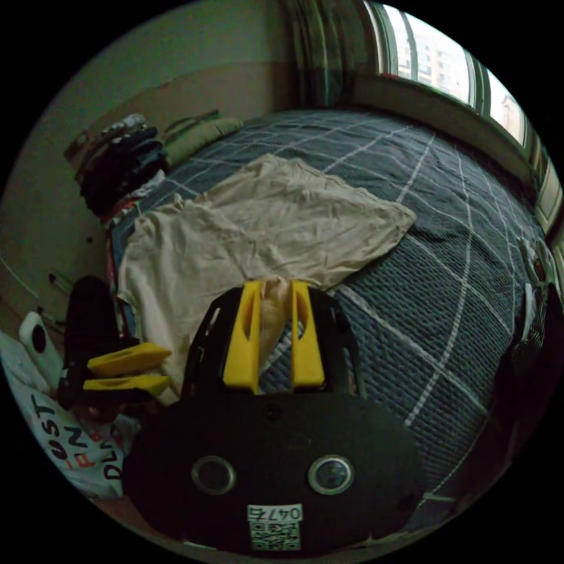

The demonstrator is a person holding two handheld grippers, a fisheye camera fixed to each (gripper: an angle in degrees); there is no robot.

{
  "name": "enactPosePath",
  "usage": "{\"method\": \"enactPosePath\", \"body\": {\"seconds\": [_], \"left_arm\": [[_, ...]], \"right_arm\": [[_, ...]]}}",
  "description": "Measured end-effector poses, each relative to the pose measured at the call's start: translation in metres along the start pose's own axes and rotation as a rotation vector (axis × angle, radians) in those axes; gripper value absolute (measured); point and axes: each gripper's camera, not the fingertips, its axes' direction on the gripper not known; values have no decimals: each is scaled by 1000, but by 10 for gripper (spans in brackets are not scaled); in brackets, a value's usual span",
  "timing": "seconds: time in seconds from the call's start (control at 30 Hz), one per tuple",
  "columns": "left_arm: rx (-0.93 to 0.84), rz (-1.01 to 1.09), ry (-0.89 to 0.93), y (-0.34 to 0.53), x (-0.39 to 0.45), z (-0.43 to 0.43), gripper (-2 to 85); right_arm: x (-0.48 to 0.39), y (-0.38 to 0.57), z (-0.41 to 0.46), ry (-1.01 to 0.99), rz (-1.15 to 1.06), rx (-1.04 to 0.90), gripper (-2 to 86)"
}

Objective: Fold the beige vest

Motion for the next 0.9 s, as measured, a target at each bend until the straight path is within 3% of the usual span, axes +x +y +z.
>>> {"method": "enactPosePath", "body": {"seconds": [0.2,0.37,0.47,0.63,0.73,0.8,0.9], "left_arm": [[40,97,14,3,-16,-31,75],[-76,245,105,-10,3,-13,94],[-26,235,114,-13,2,-16,91],[55,259,-41,-41,-16,-7,84],[-57,227,-100,-63,-37,19,83],[-207,163,-120,-72,-59,37,83],[-277,114,-130,-71,-81,38,82]], "right_arm": [[-8,-6,-52,32,-3,130,33],[-18,4,-40,35,-57,-168,39],[-29,2,-40,-8,-96,-183,25],[-61,-5,-33,-63,-270,-253,18],[-66,-9,-17,-47,-270,-306,32],[-67,-11,-23,-67,-268,-272,48],[-68,-11,-37,-127,-272,-220,62]]}}
